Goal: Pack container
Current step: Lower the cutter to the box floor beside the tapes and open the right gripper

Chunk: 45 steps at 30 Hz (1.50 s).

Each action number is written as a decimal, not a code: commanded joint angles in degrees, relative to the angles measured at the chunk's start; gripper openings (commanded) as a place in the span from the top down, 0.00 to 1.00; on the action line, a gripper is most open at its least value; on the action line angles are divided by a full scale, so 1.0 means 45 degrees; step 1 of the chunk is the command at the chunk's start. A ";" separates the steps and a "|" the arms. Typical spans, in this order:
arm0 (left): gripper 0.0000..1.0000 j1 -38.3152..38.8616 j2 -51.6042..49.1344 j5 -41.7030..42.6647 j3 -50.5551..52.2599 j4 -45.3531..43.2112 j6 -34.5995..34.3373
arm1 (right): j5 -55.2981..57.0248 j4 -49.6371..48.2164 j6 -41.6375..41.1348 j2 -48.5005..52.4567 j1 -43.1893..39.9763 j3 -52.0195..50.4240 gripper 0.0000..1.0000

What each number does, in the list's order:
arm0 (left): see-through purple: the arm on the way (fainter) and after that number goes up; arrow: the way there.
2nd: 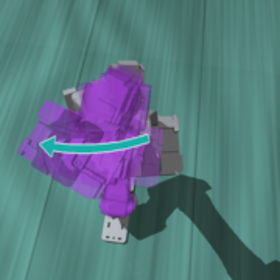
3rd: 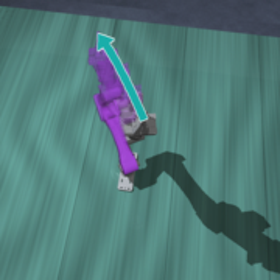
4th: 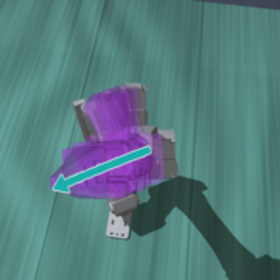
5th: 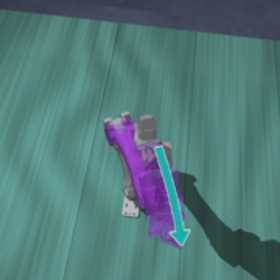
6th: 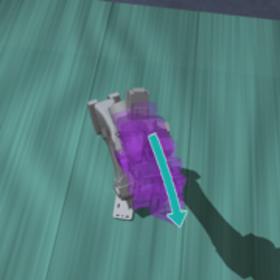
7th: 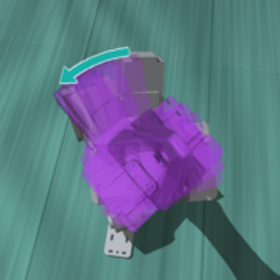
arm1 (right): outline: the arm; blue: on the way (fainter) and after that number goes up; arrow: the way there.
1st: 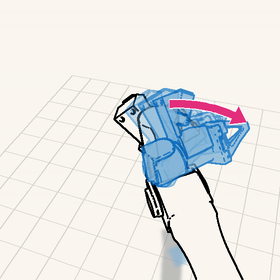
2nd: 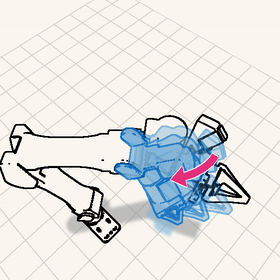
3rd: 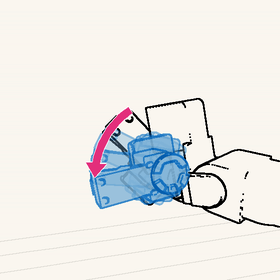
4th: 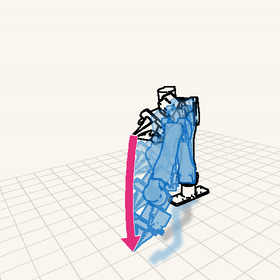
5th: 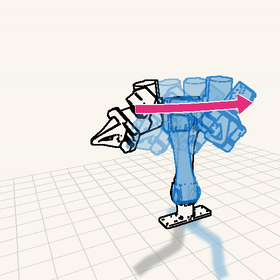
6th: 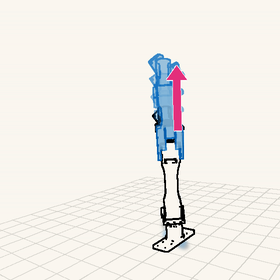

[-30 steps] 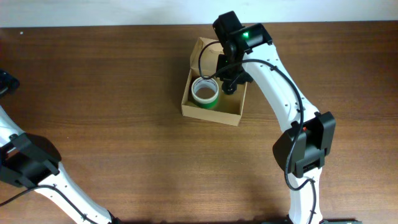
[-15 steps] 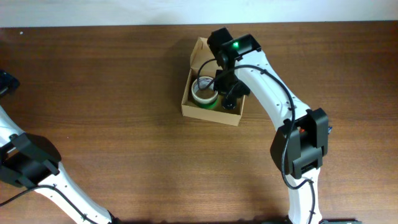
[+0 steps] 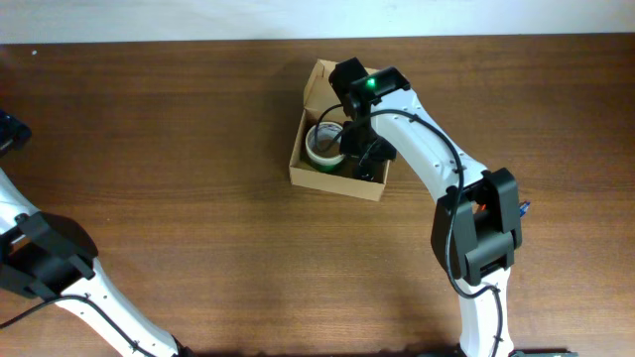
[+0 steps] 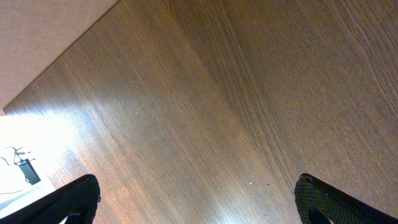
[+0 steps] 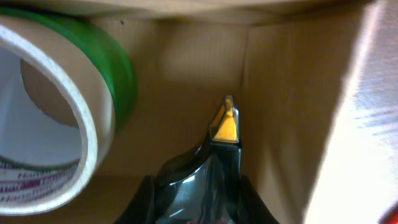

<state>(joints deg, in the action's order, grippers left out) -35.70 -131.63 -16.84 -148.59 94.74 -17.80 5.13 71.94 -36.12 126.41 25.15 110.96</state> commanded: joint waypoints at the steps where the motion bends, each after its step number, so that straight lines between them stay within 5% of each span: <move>1: 0.00 -0.0049 0.0301 0.0039 0.0063 0.0005 -0.0170 | 0.0253 -0.0287 -0.0034 0.0136 0.0058 -0.0384 0.96; 9: 0.00 -0.0049 0.0301 0.0039 0.0063 0.0005 -0.0165 | 0.0262 -0.0923 -0.0034 0.0141 0.0049 -0.1093 0.96; 13: 0.00 -0.0049 0.0301 0.0039 0.0063 0.0005 -0.0170 | 0.0267 -0.1205 -0.0019 0.0136 0.0039 -0.1093 0.73; 22: 0.00 -0.0049 0.0301 0.0039 0.0063 0.0005 -0.0170 | 0.0257 -0.1375 0.0403 0.0136 -0.0267 -0.1088 0.66; 45: 0.00 -0.0049 0.0301 0.0039 0.0063 0.0005 -0.0170 | 0.0301 -0.1666 0.0593 0.0160 -0.0359 -0.1117 0.64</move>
<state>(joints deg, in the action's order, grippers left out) -35.70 -131.63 -16.84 -148.59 94.74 -17.80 5.15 64.58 -33.82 126.41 23.66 106.26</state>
